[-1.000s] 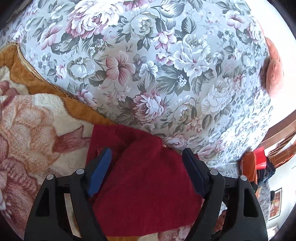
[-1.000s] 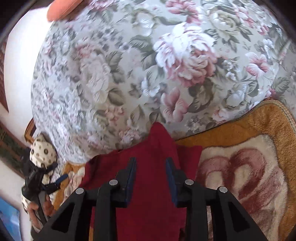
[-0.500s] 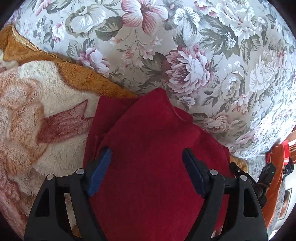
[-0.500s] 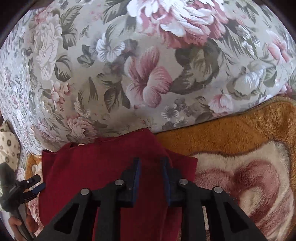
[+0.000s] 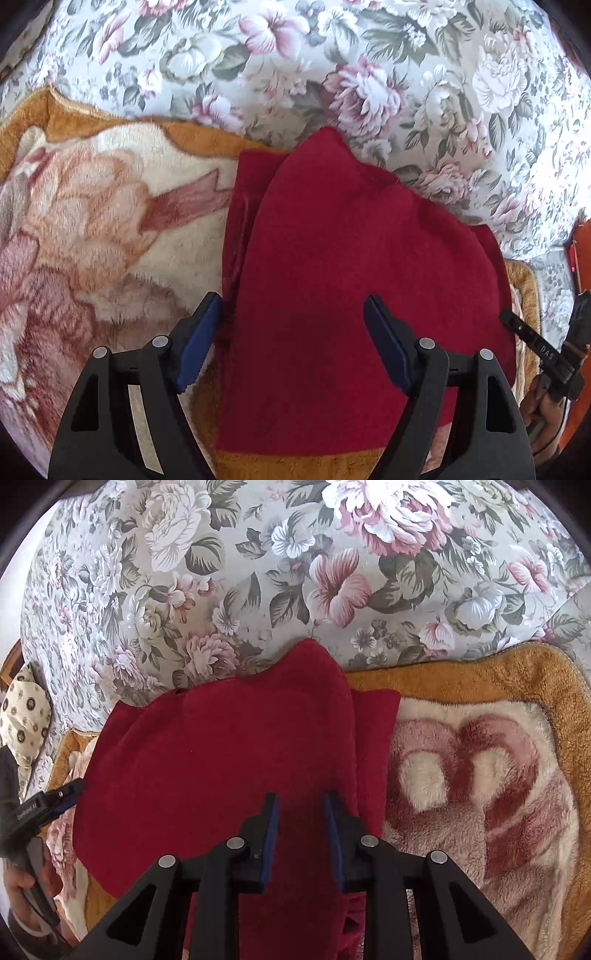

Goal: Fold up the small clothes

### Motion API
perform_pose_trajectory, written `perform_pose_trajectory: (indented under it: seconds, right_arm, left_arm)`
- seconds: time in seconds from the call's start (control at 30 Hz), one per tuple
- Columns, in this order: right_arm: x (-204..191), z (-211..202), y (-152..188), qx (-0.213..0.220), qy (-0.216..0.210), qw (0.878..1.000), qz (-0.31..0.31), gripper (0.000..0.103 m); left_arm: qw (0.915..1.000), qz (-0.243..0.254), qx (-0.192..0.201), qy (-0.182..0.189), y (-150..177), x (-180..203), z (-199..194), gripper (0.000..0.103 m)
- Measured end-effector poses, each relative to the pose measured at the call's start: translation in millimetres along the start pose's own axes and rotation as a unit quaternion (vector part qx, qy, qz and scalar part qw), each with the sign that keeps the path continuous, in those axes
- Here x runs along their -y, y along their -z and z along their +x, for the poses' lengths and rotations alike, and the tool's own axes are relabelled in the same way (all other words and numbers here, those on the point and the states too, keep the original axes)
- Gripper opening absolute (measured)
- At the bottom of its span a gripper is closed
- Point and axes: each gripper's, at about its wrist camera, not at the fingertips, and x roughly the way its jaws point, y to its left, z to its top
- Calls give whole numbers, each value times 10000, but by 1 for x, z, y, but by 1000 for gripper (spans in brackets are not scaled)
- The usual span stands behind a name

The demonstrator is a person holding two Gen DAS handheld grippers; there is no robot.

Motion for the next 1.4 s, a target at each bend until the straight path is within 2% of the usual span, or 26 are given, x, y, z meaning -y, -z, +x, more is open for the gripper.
perform_pose_trajectory:
  seconds: [0.1,0.27,0.37,0.43,0.67,0.83,0.93,1.1,1.2,1.3,1.37,1.4]
  right_arm:
    - [-11,-25,1,102,-49,9999,-28,24]
    - [-24,-46,27,126,-154,9996,-191,24]
    - [-17,-37,43,-68,-21,10000,-4,24]
    - [-13,-22,50,-372,98,9992,54,24]
    - [-33,-54,55,-91,53,9999,-58,24]
    - [-29,-60,62,-56,80,10000,-4,27]
    - [-18,-62,64,68,126,9998,164,40]
    - [5,-61,66,121,179,9984,524,42]
    - [18,-55,67,132,-16,9976,686,44]
    - [28,-44,66,55,-279,9962,826,45]
    - [34,-32,66,-33,-528,9935,1004,46]
    - [35,-30,66,-14,-564,9930,1036,47]
  left_arm:
    - [9999,-74,129,5,14,-6,-13,79]
    - [9996,-64,256,-26,40,-8,-30,79]
    - [9992,9,349,-210,54,-6,-40,79]
    - [9986,6,436,-304,62,-5,-49,79]
    - [9954,327,739,-506,81,9,-75,79]
    - [9961,206,753,-400,79,7,-74,79]
    - [9970,89,694,-321,73,2,-66,79]
    - [9986,-323,404,92,61,-14,-42,79]
    - [9971,-607,355,296,54,-25,-31,79]
    - [9932,-933,202,672,50,-32,-15,81]
    - [9932,-945,69,679,49,-28,-3,84]
    - [9943,-850,162,618,48,-24,-2,86]
